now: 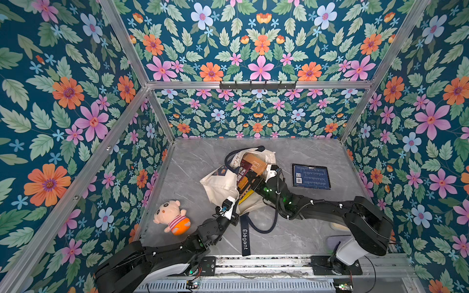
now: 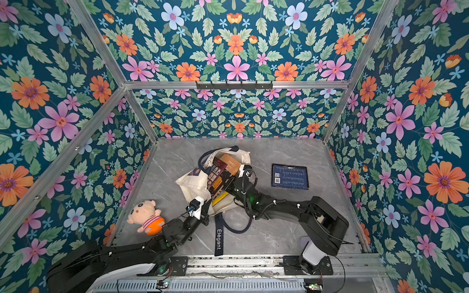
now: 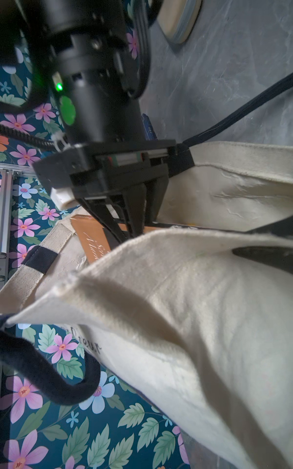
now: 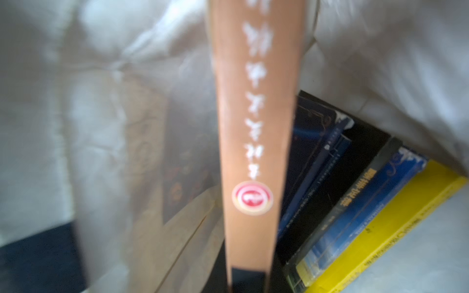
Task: Take out the books from the canvas bag
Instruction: Pick up the book from the canvas bag, then place the book at the center of the board.
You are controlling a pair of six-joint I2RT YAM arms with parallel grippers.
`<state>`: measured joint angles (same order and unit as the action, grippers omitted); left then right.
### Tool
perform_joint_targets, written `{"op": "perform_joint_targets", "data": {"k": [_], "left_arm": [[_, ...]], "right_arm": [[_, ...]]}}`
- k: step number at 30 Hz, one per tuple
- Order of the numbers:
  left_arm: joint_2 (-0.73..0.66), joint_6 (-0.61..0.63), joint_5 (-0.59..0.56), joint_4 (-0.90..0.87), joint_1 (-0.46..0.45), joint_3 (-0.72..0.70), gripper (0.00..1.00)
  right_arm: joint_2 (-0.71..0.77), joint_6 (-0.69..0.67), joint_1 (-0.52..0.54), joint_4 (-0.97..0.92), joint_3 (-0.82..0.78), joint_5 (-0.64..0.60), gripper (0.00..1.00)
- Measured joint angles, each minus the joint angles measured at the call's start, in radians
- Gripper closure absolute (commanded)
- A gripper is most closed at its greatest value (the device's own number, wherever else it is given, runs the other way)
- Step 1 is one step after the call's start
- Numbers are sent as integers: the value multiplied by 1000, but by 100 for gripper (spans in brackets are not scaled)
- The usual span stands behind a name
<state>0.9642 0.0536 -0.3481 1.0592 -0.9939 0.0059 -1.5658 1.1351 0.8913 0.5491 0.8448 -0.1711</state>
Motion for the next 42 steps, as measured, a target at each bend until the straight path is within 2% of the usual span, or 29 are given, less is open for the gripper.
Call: {"op": "perform_joint_targets", "data": {"k": [11, 27, 30, 36, 42], "left_arm": [[13, -15, -17, 6, -1, 0, 100], [-2, -29, -79, 9, -3, 0, 100], [-12, -29, -92, 7, -3, 0, 100], [-23, -29, -99, 1, -3, 0, 100], [-27, -28, -98, -3, -2, 0, 100]], "right_arm": [[192, -123, 0, -192, -16, 20, 100], [550, -274, -3, -291, -121, -44, 100], [659, -282, -3, -316, -163, -112, 100], [846, -268, -5, -413, -269, -338, 100], [1012, -127, -58, -591, -390, -534, 100]]}}
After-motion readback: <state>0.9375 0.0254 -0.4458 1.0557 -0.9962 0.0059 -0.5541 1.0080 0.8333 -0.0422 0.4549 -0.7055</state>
